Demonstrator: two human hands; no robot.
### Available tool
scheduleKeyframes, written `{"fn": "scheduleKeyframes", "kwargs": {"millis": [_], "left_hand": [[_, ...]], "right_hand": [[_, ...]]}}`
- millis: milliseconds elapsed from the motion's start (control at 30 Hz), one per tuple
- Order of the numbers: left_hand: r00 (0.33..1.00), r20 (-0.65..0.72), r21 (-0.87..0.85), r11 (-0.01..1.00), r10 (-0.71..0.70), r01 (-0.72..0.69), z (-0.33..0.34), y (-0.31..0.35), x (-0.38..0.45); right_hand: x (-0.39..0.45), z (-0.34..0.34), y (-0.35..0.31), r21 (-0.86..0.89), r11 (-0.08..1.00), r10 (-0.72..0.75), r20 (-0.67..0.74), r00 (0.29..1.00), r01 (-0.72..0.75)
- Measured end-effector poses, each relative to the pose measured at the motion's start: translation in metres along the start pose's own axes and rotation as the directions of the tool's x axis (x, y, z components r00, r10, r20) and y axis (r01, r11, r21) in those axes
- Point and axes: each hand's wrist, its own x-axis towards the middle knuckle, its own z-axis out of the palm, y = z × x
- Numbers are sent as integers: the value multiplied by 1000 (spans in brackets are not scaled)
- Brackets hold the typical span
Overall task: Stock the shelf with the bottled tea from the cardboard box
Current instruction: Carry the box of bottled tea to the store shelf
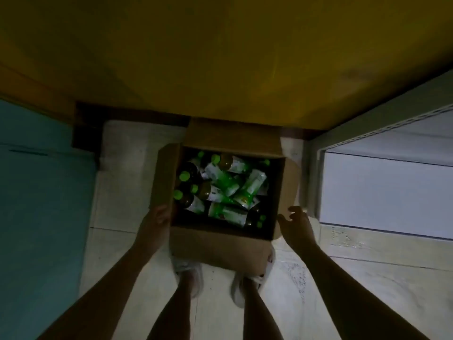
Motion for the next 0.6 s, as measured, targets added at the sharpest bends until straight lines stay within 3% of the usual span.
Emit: {"fn": "scheduleKeyframes", "kwargs": {"millis": [200,300,433,600], "left_hand": [[989,-46,117,983,-137,142,34,-49,108],[989,-92,116,985,-120,130,44,-48,142],[994,-10,93,990,-108,109,48,-43,169],[974,-9,175,959,-226,224,52,-33,207]], "right_hand": [[102,65,46,-42,999,1,-5,1000,-1],[133,78,54,92,996,20,-17,1000,-19],[162,84,55,169,983,87,-52,995,-77],[188,88,67,180,980,92,-57,994,-80]]}}
